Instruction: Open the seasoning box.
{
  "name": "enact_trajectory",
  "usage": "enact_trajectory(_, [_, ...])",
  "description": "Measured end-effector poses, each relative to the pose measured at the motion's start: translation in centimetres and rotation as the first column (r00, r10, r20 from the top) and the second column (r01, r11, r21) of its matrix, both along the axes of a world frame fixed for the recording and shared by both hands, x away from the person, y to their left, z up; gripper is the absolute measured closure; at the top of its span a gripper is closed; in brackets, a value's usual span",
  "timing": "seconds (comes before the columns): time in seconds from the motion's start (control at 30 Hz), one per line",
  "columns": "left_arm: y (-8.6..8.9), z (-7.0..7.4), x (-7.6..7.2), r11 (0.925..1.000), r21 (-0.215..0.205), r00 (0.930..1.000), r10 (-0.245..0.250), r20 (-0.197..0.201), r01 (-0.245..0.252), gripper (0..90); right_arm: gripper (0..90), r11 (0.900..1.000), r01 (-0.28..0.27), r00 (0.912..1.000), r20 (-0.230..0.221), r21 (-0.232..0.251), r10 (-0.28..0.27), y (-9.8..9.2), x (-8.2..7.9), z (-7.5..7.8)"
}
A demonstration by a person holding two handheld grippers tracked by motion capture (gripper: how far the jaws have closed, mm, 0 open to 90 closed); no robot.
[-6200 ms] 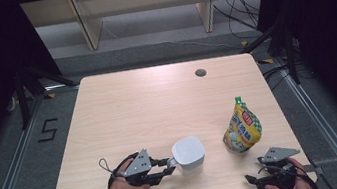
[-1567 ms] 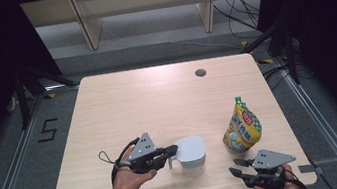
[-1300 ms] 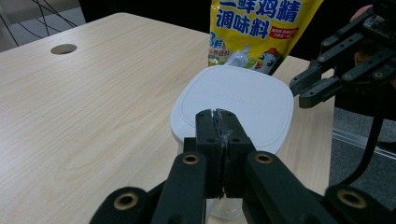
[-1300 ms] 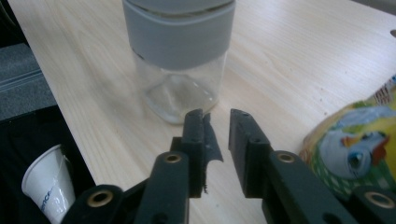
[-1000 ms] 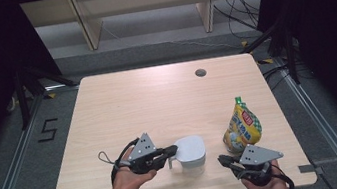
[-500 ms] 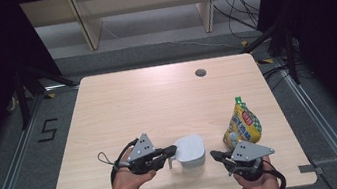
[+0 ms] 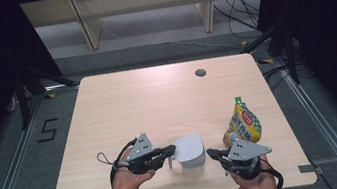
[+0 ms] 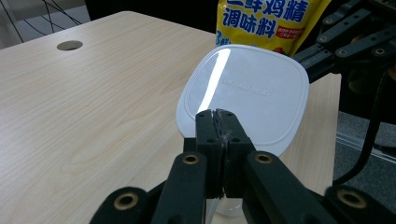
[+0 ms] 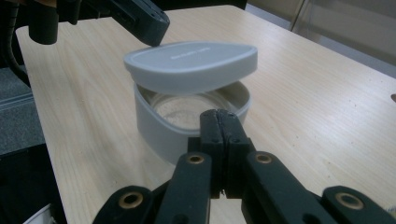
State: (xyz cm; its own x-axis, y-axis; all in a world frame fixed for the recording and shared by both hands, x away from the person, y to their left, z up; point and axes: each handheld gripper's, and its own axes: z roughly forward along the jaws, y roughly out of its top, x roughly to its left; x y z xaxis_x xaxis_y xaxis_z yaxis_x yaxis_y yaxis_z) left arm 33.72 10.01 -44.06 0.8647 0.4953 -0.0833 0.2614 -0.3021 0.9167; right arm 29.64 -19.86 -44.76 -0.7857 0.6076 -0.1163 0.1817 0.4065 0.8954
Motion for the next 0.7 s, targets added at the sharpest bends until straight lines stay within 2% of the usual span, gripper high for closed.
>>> enact_trajectory(0.2, [0.0,0.0,-0.1,1.0000,0.008,1.0000,0.004,0.005,-0.004,86.7,90.0,1.000,-0.010,0.9997,0.023,-0.008,0.010,0.7,-0.1,0.3])
enact_trajectory(0.3, [0.2,0.0,0.1,0.9999,0.014,0.9999,-0.005,0.016,0.005,81.6,90.0,1.000,-0.008,0.9998,0.016,-0.009,0.008,1.0,-0.2,0.4])
enact_trajectory(0.33, [0.4,0.0,0.1,0.9999,0.012,1.0000,0.002,0.009,-0.002,81.6,90.0,1.000,-0.017,0.9996,0.023,-0.025,0.018,1.0,-0.1,0.5])
enact_trajectory(0.37, [0.7,-0.2,0.1,0.9999,0.008,0.9999,0.008,0.009,-0.008,74.8,90.0,1.000,-0.015,0.9993,0.034,-0.017,0.016,1.3,-0.2,0.5])
enact_trajectory(0.43, [0.9,-0.3,0.0,0.9999,0.010,0.9999,0.009,0.010,-0.009,72.3,90.0,1.000,-0.018,0.9993,0.033,-0.023,0.019,1.3,-0.2,0.6])
enact_trajectory(0.47, [1.1,-0.4,-0.2,0.9994,0.031,0.9997,0.013,0.021,-0.014,68.8,90.0,0.999,-0.017,0.9992,0.035,-0.027,0.018,1.3,-0.2,0.7])
enact_trajectory(0.6, [2.4,-1.1,-0.9,0.9991,0.028,0.9994,0.033,0.007,-0.033,57.0,90.0,1.000,-0.019,0.9991,0.038,-0.023,0.020,1.5,-0.2,0.8])
enact_trajectory(0.63, [2.6,-1.2,-1.1,0.9980,0.038,0.9987,0.051,-0.001,-0.051,54.2,90.0,1.000,-0.022,0.9989,0.040,-0.020,0.022,1.7,-0.2,0.8])
enact_trajectory(0.7, [3.0,-1.3,-1.1,0.9973,0.054,0.9988,0.049,-0.001,-0.049,52.0,90.0,1.000,-0.020,0.9992,0.034,-0.016,0.021,1.8,-0.3,0.8])
